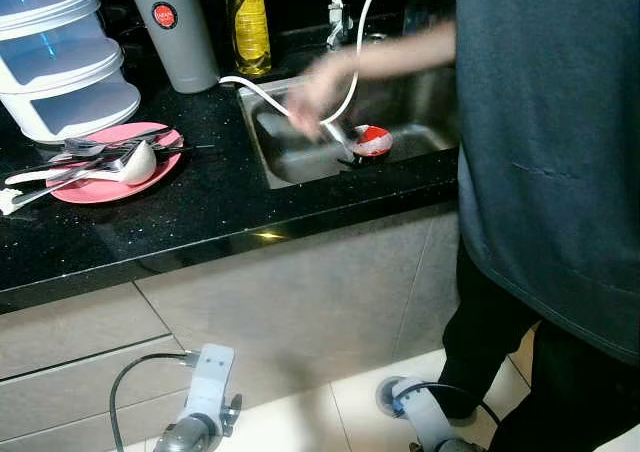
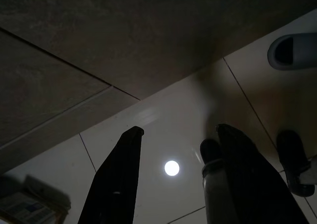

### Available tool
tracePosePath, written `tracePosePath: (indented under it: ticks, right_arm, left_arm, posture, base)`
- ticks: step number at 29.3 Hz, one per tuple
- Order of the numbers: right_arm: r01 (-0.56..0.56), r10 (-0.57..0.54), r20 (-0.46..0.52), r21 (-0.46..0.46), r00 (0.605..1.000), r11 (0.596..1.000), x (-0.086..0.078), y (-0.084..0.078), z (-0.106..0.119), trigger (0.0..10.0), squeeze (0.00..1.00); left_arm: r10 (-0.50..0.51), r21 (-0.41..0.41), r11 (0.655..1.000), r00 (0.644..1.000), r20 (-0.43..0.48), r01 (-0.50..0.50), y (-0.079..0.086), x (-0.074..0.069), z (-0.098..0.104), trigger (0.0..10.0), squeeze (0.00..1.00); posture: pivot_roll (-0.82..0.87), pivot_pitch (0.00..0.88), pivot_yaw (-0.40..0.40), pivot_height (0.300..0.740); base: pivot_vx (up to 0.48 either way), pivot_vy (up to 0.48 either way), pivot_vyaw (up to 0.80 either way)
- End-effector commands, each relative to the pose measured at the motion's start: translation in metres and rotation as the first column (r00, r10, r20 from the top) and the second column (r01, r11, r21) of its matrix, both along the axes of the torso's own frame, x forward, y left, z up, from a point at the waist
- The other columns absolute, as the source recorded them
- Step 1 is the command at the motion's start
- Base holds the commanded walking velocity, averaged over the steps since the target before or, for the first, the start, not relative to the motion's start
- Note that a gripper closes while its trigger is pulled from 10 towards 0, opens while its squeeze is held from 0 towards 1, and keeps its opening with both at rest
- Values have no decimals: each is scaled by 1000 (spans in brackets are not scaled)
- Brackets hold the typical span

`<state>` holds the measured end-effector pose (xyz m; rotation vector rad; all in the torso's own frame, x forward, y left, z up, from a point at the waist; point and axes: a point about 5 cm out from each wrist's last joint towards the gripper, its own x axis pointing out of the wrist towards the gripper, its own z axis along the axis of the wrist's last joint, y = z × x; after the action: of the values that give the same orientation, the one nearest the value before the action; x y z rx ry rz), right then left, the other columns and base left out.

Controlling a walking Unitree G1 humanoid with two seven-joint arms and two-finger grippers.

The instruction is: Kitchen organization

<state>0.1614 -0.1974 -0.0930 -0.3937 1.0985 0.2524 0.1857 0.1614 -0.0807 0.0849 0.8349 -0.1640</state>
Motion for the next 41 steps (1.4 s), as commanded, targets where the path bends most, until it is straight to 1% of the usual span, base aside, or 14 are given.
tracePosePath:
  ticks: [1,3,7,16,20,25,29,38,41]
  right_arm:
    - [1,0,-45,9,999,1000,-10,0,-4,10000,0]
    - [-1,1,-52,9,999,1000,-11,-1,-5,10000,0]
    - [-79,77,-76,-31,994,996,-17,-5,-6,10000,0]
    - [-98,95,-87,-30,992,995,-23,-2,-9,10000,0]
    - [-103,100,-83,-28,991,994,-24,-1,-9,10000,0]
    - [-105,102,-81,-33,992,994,-23,-2,-8,10000,0]
    - [-102,99,-75,-31,992,994,-23,-2,-8,10000,0]
    - [-102,100,-73,-11,992,995,-23,1,-9,10000,0]
    - [-102,101,-69,-12,992,995,-22,2,-8,10000,0]
  left_arm:
    - [4,16,1000,999,-47,-3,2,-11,-6,10000,0]
    - [5,19,1000,998,-55,-4,3,-13,-7,10000,0]
    - [5,32,999,996,-85,-2,4,-20,-10,10000,0]
    - [11,43,999,994,-109,-6,7,-23,-12,10000,0]
    - [20,39,999,993,-120,-16,8,-25,-13,10000,0]
    - [26,30,999,991,-132,-22,6,-30,-15,10000,0]
    - [30,30,999,991,-133,-26,7,-30,-15,10000,0]
    - [32,39,999,991,-129,-27,12,-20,-11,10000,0]
    - [29,40,999,991,-130,-24,12,-21,-12,10000,0]
  posture:
    - [-31,0,124,740]
    - [-31,0,124,740]
    - [-30,0,124,740]
    - [-24,0,123,740]
    - [-26,0,124,740]
    - [-26,0,125,740]
    - [-25,0,126,740]
    - [-26,0,126,740]
    - [-27,0,127,740]
  base:
    - [0,0,0]
    - [0,0,0]
    - [0,0,0]
    - [0,0,0]
    - [0,0,0]
    - [0,0,0]
    - [0,0,0]
    - [0,0,0]
    - [0,0,0]
